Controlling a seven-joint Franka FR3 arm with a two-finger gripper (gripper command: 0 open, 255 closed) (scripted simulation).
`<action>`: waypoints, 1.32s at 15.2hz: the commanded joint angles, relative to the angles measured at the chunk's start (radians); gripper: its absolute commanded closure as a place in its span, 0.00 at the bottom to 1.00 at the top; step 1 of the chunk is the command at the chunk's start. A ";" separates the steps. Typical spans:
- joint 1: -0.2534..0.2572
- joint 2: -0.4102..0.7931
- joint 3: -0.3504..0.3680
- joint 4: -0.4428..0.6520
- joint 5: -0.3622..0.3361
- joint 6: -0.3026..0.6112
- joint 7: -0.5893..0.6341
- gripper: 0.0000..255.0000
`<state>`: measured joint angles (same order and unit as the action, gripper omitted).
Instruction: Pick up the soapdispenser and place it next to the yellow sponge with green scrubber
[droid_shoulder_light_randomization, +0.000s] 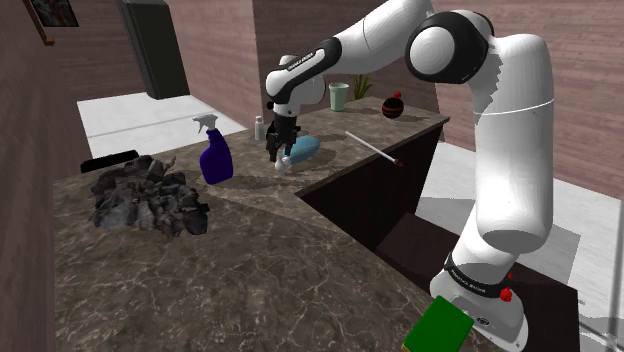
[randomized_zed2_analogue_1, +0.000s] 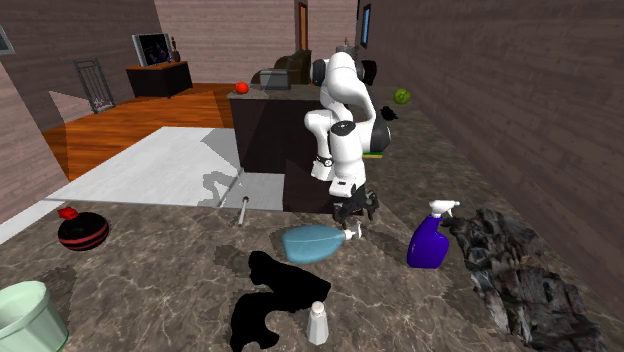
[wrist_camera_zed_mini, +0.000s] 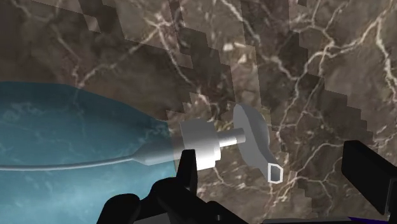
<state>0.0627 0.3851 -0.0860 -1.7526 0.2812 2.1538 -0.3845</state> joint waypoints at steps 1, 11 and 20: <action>0.000 0.000 0.000 0.000 0.000 0.000 0.000 0.00; 0.000 0.000 0.000 0.000 0.000 0.000 0.000 1.00; 0.001 -0.037 -0.005 0.042 -0.014 -0.077 0.021 1.00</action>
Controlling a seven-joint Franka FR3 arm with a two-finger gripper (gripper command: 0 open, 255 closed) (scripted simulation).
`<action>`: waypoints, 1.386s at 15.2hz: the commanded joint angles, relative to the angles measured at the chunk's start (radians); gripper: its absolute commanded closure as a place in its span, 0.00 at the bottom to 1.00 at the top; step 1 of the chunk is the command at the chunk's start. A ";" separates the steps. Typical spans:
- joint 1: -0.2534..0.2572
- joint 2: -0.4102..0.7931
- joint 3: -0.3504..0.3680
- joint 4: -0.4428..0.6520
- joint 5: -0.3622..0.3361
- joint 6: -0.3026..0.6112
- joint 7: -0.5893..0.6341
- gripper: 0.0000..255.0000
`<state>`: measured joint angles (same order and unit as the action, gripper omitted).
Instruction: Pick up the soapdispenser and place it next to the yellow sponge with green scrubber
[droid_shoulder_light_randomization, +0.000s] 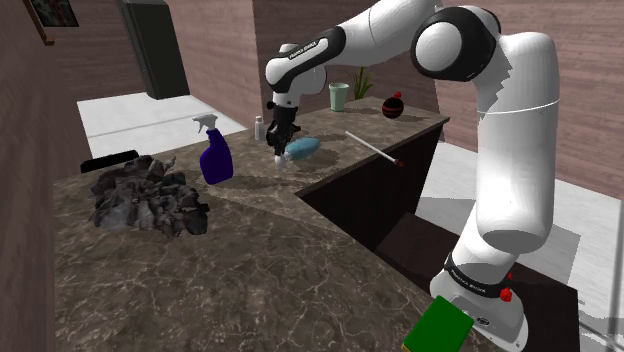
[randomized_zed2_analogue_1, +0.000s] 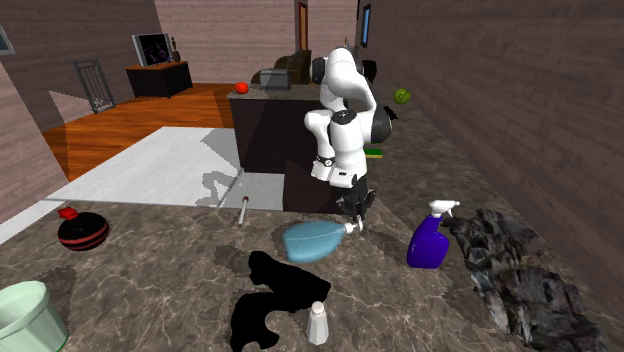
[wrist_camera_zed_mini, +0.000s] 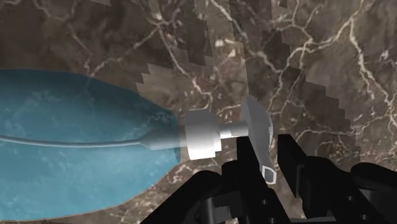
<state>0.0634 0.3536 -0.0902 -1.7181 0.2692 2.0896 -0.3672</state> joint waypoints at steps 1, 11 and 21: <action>0.000 -0.010 -0.001 0.014 -0.004 -0.024 0.006 1.00; -0.001 -0.046 -0.006 0.098 -0.020 -0.140 0.034 1.00; -0.004 -0.061 -0.009 0.208 -0.031 -0.263 0.060 1.00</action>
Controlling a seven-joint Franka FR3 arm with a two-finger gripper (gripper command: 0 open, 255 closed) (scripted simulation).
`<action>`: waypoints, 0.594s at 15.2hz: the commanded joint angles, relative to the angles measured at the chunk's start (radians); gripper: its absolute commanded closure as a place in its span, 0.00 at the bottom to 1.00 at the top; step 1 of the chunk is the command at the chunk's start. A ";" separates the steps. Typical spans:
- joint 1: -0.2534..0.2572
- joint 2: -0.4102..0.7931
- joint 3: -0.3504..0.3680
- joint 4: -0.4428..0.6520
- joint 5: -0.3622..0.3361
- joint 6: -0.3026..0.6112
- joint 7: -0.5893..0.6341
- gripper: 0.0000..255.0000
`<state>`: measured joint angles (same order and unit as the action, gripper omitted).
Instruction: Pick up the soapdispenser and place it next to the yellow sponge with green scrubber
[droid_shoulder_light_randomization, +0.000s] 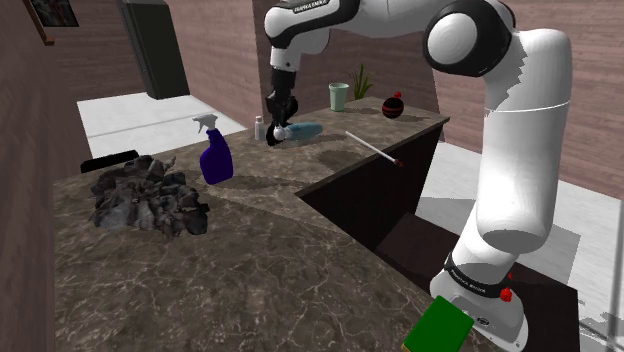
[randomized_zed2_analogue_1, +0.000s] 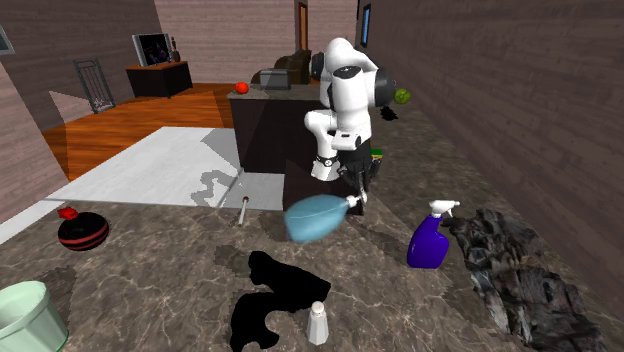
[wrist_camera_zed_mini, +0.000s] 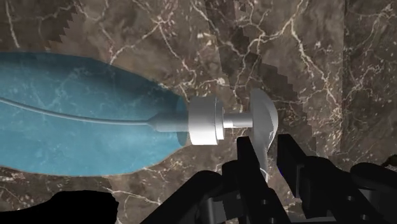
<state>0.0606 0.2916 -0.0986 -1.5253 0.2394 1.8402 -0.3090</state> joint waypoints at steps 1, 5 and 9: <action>0.010 -0.038 0.003 -0.040 -0.005 0.005 0.012 1.00; 0.050 -0.181 0.023 -0.234 -0.019 0.068 0.061 1.00; 0.085 -0.310 0.051 -0.397 -0.029 0.115 0.118 1.00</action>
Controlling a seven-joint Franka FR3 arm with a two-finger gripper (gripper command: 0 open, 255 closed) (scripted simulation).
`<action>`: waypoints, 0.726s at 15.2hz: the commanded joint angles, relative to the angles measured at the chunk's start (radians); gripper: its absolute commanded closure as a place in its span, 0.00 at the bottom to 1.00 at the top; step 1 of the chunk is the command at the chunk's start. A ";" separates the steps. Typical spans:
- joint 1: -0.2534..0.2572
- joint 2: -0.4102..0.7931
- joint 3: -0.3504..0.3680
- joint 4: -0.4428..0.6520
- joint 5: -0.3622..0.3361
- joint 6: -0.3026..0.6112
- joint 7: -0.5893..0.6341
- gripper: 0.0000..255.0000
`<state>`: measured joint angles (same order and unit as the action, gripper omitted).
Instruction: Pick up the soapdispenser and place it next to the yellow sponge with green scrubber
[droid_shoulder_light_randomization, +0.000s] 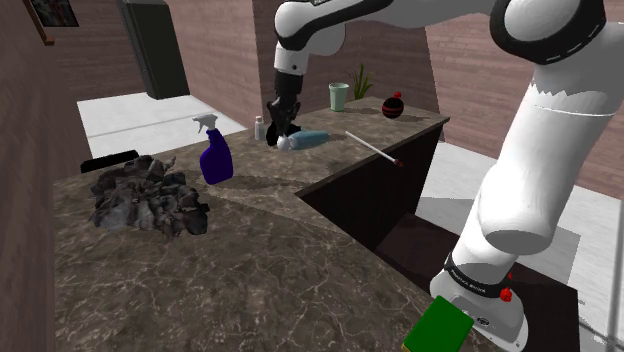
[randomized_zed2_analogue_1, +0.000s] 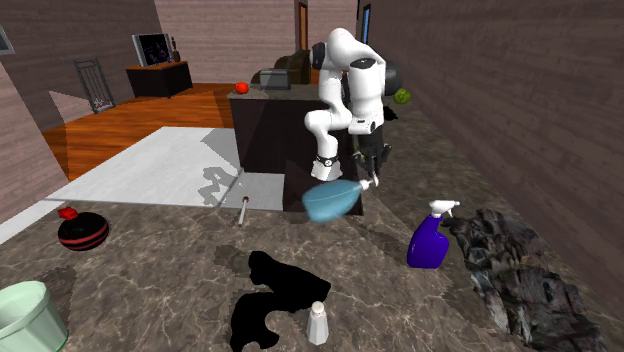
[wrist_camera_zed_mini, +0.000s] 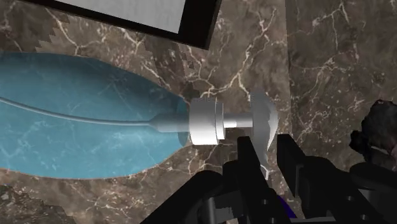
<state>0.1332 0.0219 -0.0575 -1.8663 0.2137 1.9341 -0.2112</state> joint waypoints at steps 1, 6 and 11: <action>0.020 -0.071 0.019 -0.093 -0.004 0.030 0.036 1.00; 0.058 -0.217 0.068 -0.258 -0.003 0.066 0.117 1.00; 0.097 -0.351 0.127 -0.394 0.012 0.085 0.205 1.00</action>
<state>0.2218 -0.2957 0.0570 -2.2282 0.2220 2.0158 -0.0267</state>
